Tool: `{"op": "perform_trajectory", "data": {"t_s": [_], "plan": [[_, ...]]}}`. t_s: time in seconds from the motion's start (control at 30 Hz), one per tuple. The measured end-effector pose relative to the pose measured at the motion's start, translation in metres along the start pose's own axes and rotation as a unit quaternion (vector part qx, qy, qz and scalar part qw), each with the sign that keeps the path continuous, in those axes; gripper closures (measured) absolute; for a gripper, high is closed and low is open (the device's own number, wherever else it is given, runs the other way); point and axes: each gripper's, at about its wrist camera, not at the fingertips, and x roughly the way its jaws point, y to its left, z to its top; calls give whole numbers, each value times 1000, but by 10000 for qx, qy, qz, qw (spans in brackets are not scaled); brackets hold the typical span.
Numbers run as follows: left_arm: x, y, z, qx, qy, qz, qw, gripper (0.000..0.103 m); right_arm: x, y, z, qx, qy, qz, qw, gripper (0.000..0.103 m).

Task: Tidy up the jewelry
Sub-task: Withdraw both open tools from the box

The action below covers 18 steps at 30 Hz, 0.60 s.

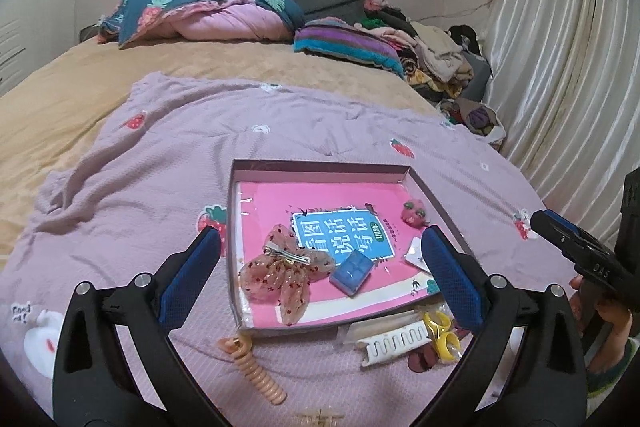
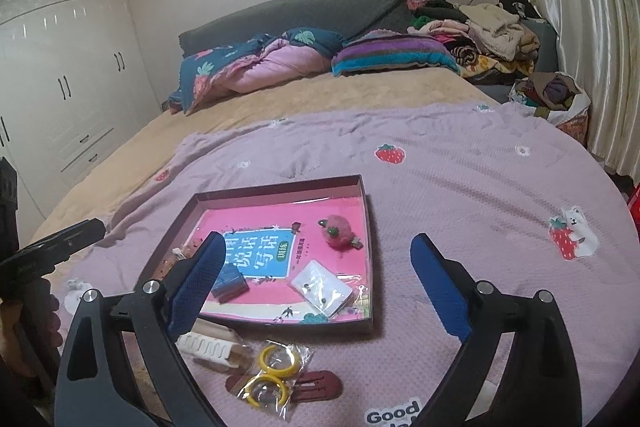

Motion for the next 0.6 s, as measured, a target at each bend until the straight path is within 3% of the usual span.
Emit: {"op": "perform_trajectory", "data": {"t_s": [0.6], "plan": [[-28,-7,-14,47,-11,54,10000,9,-34,12,-10,-226,-69,121,9996,9]]}}
